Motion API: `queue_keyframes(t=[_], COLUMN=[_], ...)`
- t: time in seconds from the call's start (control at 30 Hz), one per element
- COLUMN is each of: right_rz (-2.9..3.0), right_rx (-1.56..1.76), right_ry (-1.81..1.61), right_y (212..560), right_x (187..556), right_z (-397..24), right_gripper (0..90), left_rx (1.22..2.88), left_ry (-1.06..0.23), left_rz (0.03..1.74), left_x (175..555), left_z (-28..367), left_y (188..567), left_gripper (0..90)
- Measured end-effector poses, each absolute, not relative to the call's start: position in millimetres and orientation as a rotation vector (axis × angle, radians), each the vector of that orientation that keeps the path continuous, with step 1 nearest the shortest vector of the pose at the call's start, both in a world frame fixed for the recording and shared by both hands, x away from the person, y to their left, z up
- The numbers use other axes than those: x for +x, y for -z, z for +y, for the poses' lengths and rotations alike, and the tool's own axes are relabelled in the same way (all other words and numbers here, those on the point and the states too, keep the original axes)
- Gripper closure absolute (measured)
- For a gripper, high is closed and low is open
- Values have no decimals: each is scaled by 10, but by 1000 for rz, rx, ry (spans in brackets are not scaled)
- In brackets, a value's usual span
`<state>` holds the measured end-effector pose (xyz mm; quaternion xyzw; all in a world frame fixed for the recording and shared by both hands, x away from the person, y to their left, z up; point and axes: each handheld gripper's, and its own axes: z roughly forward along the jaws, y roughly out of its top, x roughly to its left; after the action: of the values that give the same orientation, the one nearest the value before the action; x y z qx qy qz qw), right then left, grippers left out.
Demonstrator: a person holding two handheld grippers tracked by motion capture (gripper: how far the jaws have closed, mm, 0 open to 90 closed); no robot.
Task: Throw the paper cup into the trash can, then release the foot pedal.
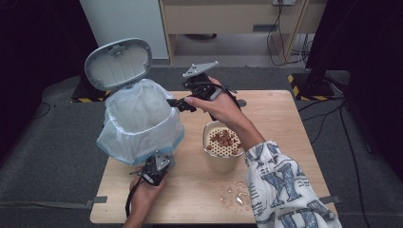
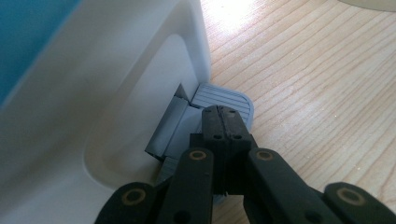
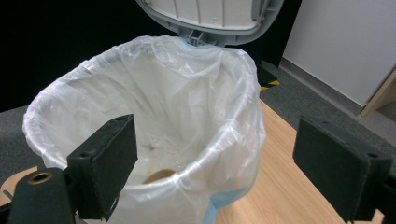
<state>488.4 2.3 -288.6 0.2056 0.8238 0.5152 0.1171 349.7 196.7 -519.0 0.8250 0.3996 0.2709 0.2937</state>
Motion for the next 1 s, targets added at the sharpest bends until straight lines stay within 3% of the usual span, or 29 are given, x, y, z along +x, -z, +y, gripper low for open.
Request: queue_keyframes(t=[0.9,0.97,1.0], right_rz=[2324,2313,2308], right_rx=[736,754,764], right_ry=[-1492,-1490,-1489], right_y=[2945,2955,2964], right_x=[4968,4969,4970], right_z=[-648,-740,-789], right_gripper=[140,141,140], left_rx=[2188,2166,2147], left_ry=[-706,-683,-675], left_rz=[1071,1096,1121], left_x=[3500,3497,3484], left_z=[1982,2002,2015], left_y=[5189,5184,5173], left_gripper=[895,875,823])
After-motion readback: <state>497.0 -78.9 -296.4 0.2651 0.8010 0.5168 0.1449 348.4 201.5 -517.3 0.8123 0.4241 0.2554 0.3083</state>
